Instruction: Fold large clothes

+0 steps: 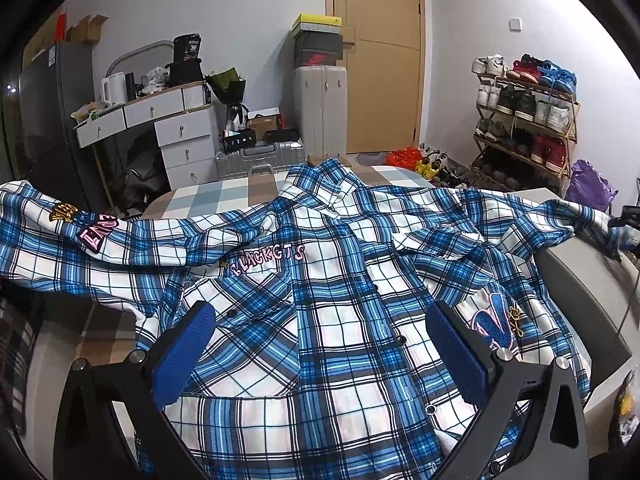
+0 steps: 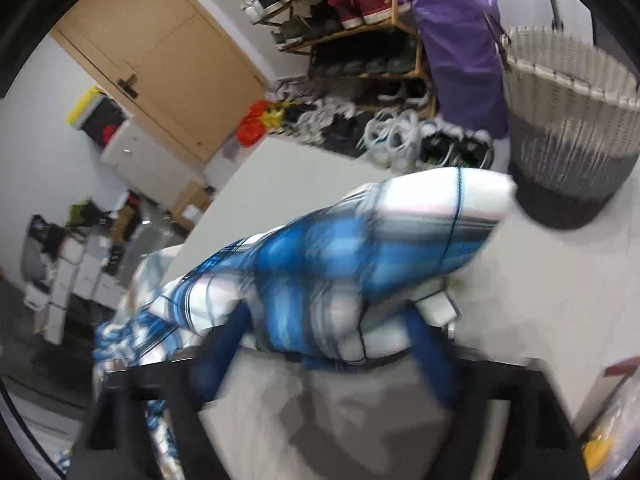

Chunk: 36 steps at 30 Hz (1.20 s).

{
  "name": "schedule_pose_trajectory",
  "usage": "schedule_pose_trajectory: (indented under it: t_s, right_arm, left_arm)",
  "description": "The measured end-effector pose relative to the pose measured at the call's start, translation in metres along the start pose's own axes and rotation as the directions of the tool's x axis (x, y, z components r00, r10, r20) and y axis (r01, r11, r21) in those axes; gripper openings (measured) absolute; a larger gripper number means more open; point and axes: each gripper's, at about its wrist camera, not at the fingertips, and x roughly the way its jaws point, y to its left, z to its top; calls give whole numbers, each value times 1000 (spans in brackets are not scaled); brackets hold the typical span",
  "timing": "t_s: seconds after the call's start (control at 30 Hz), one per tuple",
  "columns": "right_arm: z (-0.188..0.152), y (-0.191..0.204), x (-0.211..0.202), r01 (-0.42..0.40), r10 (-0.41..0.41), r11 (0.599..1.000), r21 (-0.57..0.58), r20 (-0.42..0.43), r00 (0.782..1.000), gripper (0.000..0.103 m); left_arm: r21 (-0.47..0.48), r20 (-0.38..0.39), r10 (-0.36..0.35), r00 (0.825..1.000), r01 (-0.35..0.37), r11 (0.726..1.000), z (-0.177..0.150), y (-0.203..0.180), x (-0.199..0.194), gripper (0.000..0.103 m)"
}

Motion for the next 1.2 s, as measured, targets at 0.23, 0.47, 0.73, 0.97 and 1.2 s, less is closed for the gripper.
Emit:
schedule_pose_trajectory:
  t_s: [0.23, 0.47, 0.73, 0.97, 1.2]
  right_arm:
    - [48, 22, -27, 125, -115, 991, -52, 155, 981, 3]
    - [64, 29, -69, 268, -221, 958, -105, 327, 919, 0]
    - [25, 20, -35, 117, -99, 977, -180, 108, 989, 74]
    - [15, -18, -1, -27, 28, 998, 64, -19, 999, 88]
    - [31, -33, 11, 59, -62, 992, 111, 19, 998, 88]
  left_arm:
    - [-2, -20, 1, 1000, -1, 1000, -1, -2, 7, 102]
    - [-10, -52, -11, 999, 10, 1000, -1, -6, 14, 102]
    - [-7, -63, -16, 998, 16, 1000, -3, -11, 13, 102]
    - [23, -49, 16, 999, -15, 1000, -6, -12, 12, 102]
    - [22, -60, 14, 998, -12, 1000, -6, -14, 17, 102]
